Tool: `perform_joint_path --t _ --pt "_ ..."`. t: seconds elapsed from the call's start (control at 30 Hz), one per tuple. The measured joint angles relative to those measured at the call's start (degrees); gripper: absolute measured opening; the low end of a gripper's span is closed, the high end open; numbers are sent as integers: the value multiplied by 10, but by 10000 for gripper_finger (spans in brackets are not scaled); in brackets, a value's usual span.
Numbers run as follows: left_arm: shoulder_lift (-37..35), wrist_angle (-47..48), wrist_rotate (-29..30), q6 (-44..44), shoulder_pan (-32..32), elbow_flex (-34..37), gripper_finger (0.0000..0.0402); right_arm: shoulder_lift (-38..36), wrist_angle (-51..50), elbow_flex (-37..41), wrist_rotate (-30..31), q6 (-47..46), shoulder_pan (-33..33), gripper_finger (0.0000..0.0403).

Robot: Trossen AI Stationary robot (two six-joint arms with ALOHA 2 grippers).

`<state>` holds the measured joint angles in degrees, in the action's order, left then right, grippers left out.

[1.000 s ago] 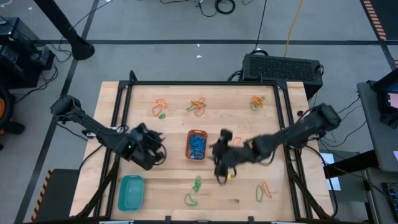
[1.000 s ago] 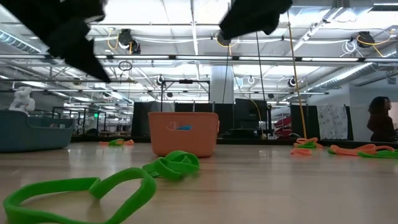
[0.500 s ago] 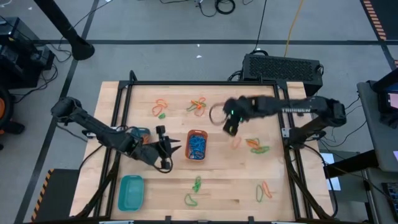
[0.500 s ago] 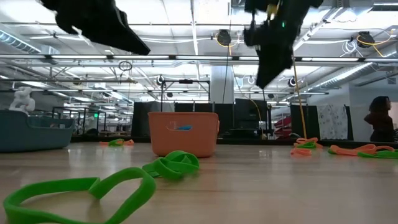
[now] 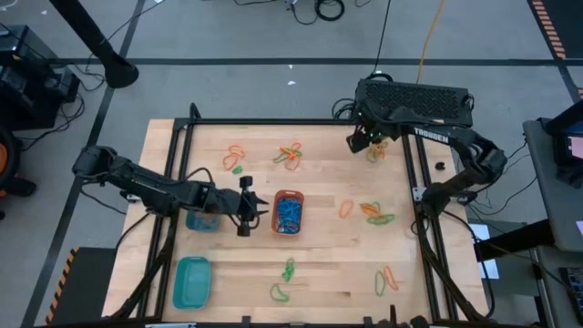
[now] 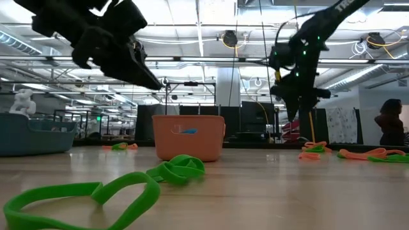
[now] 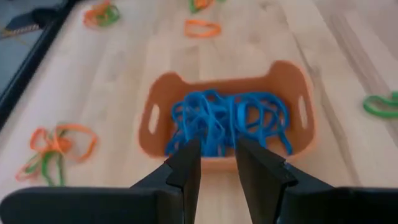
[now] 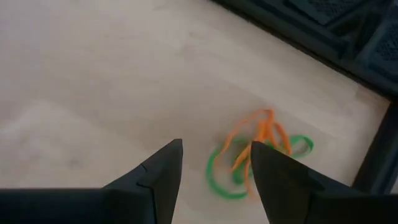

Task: Sort rubber bands into baskets
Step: Put the orange rubber band into the blue bin

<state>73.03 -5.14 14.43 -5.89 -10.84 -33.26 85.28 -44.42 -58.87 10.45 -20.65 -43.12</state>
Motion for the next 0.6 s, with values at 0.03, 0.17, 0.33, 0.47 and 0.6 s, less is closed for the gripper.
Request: perform_joint_path --t 0.03,0.17,0.33,0.47,0.6 --pt "0 -10 -4 -7 4 0 109 6 13 5 0 1 -9 183" --pt "0 -43 -43 -40 18 0 109 44 23 17 2 33 -34 183" --pt "0 -78 -70 -68 41 0 109 86 28 17 10 63 -50 183" --pt "0 -80 -96 -56 56 0 109 122 25 17 42 70 -58 183" --pt "0 -73 -113 -34 58 0 109 154 11 17 43 78 -62 182"
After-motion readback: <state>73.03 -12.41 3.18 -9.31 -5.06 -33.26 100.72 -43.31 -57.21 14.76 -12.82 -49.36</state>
